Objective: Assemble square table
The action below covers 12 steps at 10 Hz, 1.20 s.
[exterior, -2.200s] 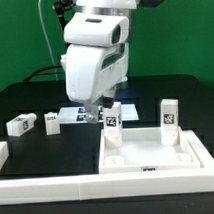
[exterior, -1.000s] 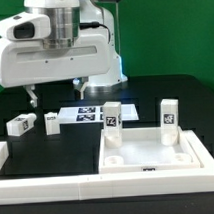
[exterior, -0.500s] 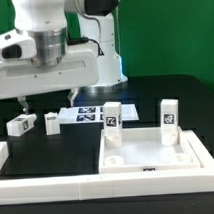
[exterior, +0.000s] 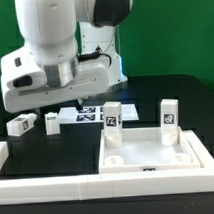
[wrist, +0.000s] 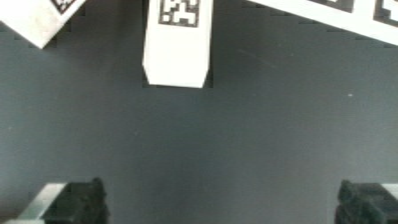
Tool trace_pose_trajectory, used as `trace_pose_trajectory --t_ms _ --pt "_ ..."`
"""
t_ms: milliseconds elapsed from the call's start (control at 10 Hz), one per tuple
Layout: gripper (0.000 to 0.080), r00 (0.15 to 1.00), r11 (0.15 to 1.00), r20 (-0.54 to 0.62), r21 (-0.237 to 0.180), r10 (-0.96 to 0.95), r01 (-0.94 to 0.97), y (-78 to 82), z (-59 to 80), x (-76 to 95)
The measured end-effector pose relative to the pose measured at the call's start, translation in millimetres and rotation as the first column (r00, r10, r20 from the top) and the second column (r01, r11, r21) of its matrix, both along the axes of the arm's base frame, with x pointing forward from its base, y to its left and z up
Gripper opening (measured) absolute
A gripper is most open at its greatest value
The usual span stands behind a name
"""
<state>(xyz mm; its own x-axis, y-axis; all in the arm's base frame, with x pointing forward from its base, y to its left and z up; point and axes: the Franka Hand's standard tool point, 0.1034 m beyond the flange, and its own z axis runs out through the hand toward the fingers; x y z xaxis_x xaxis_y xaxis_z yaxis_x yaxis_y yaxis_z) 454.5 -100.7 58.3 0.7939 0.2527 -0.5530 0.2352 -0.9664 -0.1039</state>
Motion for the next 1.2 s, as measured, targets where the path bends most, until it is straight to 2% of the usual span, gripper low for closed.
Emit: trace_pose_trajectory --t_ms 200,300,400,800,1000,1100,1200 --pt "0.0649 0.994 1.000 -0.113 -0.026 0.001 -0.004 -17.9 -14.4 -25.9" --pt "0.0649 0.984 0.999 -0.179 -0.036 -0.010 0.004 -18.8 -16.4 -34.3" --pt "0.0649 0.975 0.999 -0.224 -0.035 -0.008 0.000 -15.8 -18.2 -32.7" --pt "0.0649 0.977 0.999 -0.212 -0.035 -0.004 -0.003 -16.8 -21.6 -31.0" --pt "0.0649 0.967 0.997 -0.251 -0.067 -0.052 0.037 -23.8 -32.5 -56.6" --pt "0.0649 0.961 0.994 -0.265 -0.089 -0.080 0.058 -21.6 -42.0 -74.7" --pt "0.0649 0.961 0.994 -0.266 -0.088 -0.081 0.059 -21.4 -46.6 -81.4"
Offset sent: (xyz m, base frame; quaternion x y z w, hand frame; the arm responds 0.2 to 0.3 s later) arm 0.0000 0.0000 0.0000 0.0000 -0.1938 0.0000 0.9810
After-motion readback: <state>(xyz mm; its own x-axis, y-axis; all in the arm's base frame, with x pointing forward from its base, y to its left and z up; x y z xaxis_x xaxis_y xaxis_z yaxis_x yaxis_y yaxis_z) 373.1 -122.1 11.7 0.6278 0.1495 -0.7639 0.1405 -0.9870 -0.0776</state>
